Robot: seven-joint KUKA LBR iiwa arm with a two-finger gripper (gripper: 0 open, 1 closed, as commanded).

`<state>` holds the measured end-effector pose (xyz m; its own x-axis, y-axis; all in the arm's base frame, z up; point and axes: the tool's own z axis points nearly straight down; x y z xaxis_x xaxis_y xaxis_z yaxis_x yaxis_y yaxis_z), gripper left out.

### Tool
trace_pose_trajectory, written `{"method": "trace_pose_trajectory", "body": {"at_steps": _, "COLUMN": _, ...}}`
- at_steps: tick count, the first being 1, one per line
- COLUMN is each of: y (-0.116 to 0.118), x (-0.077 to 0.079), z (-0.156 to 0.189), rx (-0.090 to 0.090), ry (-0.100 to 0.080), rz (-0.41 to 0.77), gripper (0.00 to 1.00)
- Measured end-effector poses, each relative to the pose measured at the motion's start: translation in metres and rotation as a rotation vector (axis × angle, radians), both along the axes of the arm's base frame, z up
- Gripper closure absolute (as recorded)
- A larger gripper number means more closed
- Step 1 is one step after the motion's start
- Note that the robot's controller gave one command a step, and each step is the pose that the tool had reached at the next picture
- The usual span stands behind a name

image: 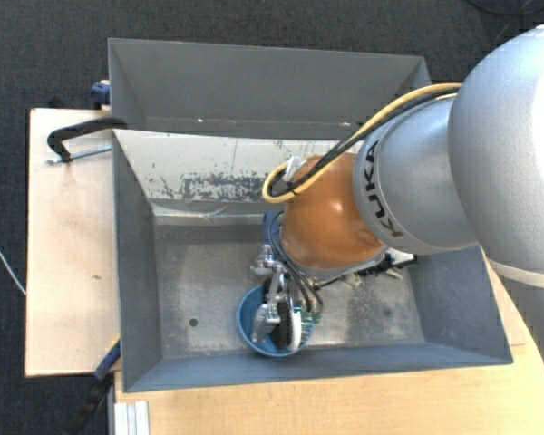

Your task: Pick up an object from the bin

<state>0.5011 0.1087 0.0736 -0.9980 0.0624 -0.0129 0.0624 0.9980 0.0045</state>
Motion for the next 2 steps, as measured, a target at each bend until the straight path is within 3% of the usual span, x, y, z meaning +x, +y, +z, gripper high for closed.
{"method": "trace_pose_trajectory", "body": {"at_steps": 1, "y": -0.001, "x": 0.004, "z": 0.003, "rx": 0.000, "ry": -0.013, "rz": 0.000, "gripper": 1.00}}
{"method": "trace_pose_trajectory", "body": {"at_steps": 2, "y": -0.061, "x": 0.030, "z": 0.190, "rx": -0.006, "ry": -0.002, "rz": 0.248, "gripper": 1.00}}
